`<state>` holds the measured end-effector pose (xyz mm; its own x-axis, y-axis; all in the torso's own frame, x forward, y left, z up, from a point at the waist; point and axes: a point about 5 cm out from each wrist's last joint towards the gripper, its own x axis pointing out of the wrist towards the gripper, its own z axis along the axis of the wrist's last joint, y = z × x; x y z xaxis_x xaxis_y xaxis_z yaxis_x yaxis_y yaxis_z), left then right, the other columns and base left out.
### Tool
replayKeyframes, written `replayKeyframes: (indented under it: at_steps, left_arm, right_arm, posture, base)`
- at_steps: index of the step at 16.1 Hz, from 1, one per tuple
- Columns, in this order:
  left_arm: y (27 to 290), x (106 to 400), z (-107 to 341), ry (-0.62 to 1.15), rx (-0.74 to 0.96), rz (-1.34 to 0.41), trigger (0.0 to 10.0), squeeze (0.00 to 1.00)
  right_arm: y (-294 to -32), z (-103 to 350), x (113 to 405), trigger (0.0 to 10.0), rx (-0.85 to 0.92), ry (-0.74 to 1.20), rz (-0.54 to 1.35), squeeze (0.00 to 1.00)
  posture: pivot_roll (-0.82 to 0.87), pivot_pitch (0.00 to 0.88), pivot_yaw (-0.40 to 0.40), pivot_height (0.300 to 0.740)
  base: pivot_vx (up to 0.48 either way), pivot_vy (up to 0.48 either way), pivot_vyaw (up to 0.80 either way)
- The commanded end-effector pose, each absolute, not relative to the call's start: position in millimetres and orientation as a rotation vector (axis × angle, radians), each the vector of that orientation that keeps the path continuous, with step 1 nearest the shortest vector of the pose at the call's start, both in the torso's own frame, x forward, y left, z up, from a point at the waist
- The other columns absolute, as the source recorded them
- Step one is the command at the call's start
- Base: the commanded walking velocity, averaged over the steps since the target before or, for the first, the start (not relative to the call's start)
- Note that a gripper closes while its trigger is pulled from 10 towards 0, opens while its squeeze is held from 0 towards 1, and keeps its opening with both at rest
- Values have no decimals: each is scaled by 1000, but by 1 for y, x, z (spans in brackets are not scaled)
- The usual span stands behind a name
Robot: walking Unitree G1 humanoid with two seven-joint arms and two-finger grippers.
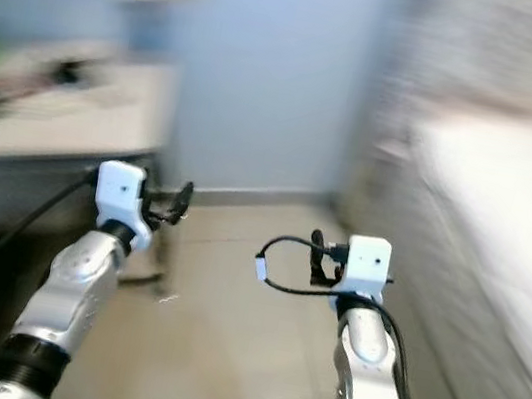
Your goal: Clean up the room
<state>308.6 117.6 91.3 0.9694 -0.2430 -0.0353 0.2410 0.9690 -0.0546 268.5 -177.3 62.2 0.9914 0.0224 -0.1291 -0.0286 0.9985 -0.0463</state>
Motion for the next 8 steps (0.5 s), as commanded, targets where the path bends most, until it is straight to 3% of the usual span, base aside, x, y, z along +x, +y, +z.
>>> replayKeyframes:
  at_steps: [1,2,6,8]
  left_arm:
    - [104,311,86,65,-40,-294,10000,0]
    - [90,316,90,59,-65,-344,10000,0]
    - [93,318,91,38,-45,-380,10000,0]
    - [100,320,90,31,-59,-342,10000,0]
  right_arm:
    - [-172,65,270,10000,-50,108,54,0]
    - [-168,65,271,10000,-73,103,79,0]
    - [-174,62,277,10000,-86,101,51,0]
    - [-180,59,277,10000,-100,109,30,0]
  posture:
    - [-134,0,43,740]
    - [-137,0,46,740]
    - [-137,0,53,740]
    - [-134,0,47,740]
  base:
    - [0,0,-756]
    - [0,0,-756]
    - [0,-461,-756]
    - [159,0,-756]
